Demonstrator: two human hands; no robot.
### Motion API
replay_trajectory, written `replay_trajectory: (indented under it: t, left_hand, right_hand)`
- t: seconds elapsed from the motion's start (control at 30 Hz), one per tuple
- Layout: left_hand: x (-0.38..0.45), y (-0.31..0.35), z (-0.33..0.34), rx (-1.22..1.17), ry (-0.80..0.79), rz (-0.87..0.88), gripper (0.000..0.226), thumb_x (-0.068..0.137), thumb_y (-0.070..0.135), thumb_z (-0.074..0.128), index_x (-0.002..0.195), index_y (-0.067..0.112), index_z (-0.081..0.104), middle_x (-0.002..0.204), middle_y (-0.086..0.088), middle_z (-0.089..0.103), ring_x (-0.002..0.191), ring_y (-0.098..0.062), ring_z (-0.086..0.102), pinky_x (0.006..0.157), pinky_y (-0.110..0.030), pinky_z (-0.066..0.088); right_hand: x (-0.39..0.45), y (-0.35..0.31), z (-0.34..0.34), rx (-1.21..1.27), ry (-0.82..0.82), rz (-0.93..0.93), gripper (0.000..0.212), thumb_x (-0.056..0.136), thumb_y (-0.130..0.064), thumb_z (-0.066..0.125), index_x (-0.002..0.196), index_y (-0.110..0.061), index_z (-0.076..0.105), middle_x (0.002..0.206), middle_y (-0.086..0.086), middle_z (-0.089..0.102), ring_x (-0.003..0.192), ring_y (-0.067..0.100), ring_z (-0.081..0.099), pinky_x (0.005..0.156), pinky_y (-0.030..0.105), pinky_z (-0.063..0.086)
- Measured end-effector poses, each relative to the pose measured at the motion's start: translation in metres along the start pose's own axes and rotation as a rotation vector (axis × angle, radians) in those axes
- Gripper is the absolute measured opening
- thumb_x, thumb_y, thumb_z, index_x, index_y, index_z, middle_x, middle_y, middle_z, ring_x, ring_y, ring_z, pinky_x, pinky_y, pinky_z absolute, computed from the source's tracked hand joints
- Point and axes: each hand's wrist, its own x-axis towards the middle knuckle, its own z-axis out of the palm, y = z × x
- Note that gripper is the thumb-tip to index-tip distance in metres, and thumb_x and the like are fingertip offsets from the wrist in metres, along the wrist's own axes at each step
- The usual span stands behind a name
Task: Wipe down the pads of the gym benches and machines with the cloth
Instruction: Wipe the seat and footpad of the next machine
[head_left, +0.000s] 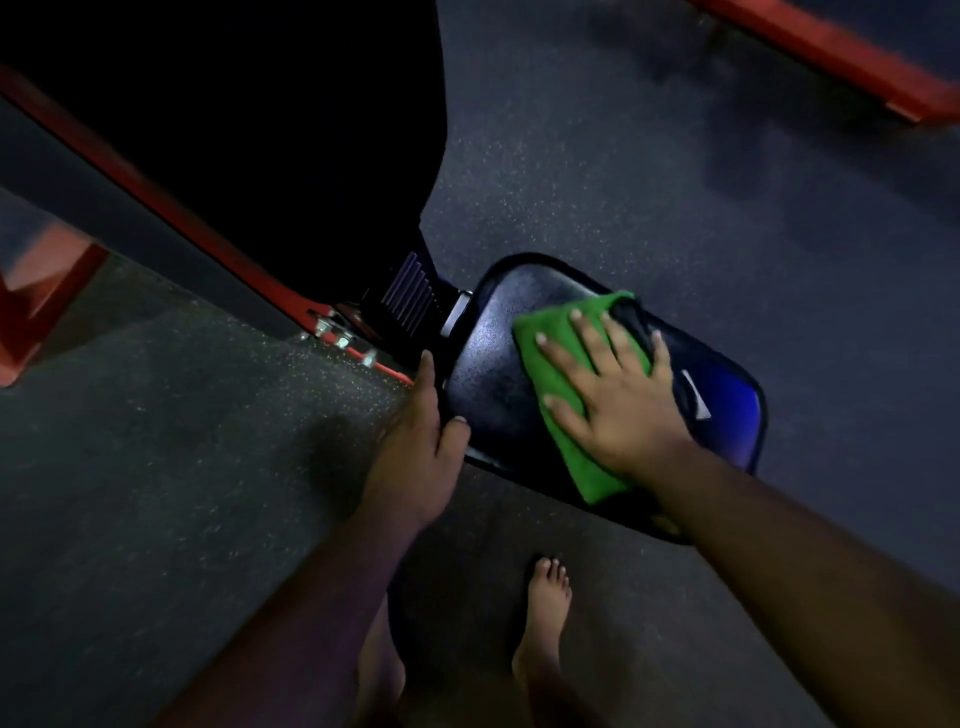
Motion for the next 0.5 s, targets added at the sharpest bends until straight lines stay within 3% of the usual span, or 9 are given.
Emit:
replay_trajectory:
  t: [0.07,0.17,0.23,0.3,0.4,0.5]
  left_hand:
    - [0.001,-0.002,0.001,0.027,0.001,0.024,0.082,0.091,0.044,0.039,0.162,0.031,0.0,0.167,0.002,0.024,0.149,-0.021,0.032,0.118,-0.035,0.028]
    - [0.003,-0.001,0.003,0.144,0.015,0.06,0.083,0.09,0.042,0.038,0.162,0.027,-0.002,0.167,0.0,0.025,0.148,-0.023,0.033,0.118,-0.044,0.031]
    - [0.005,0.0,0.007,0.235,0.021,0.067,0.084,0.09,0.043,0.036,0.161,0.027,-0.006,0.168,0.0,0.021,0.15,-0.022,0.027,0.119,-0.048,0.027]
    - [0.004,0.0,0.009,0.31,0.026,0.077,0.085,0.089,0.044,0.035,0.162,0.025,-0.004,0.169,-0.001,0.015,0.153,-0.019,0.019,0.119,-0.049,0.021]
    - [0.003,0.003,0.012,0.373,0.02,0.07,0.085,0.088,0.046,0.035,0.162,0.024,0.0,0.17,-0.001,0.009,0.154,-0.02,0.015,0.119,-0.049,0.021]
    - [-0.001,0.005,0.012,0.403,-0.006,0.06,0.084,0.089,0.047,0.032,0.162,0.024,-0.001,0.171,-0.003,0.006,0.155,-0.022,0.012,0.12,-0.051,0.016]
  right_hand:
    - [0.046,-0.04,-0.007,0.039,0.027,0.09,0.066,0.097,-0.069,0.02,0.158,-0.05,0.004,0.172,-0.004,-0.003,0.157,0.029,-0.003,0.114,0.074,-0.004]
    - [0.088,-0.094,-0.015,0.009,-0.007,-0.111,0.064,0.098,-0.064,0.021,0.156,-0.04,0.031,0.17,-0.003,0.013,0.157,0.029,0.001,0.113,0.075,-0.008]
    - [0.095,-0.089,-0.017,0.018,-0.007,-0.215,0.064,0.098,-0.065,0.023,0.153,-0.037,0.04,0.168,-0.004,0.023,0.157,0.025,0.006,0.117,0.071,-0.007]
    - [0.089,-0.061,-0.018,0.051,0.033,-0.223,0.064,0.097,-0.069,0.027,0.156,-0.042,0.032,0.169,-0.006,0.02,0.157,0.022,0.011,0.12,0.064,0.001]
    - [0.066,0.001,-0.014,0.066,0.065,0.013,0.069,0.094,-0.072,0.026,0.158,-0.047,0.016,0.169,-0.002,0.018,0.154,0.023,0.018,0.117,0.058,0.019]
    - [0.01,0.043,-0.006,0.096,0.08,0.282,0.07,0.094,-0.07,0.023,0.159,-0.043,0.017,0.165,0.005,0.028,0.15,0.029,0.028,0.114,0.059,0.028]
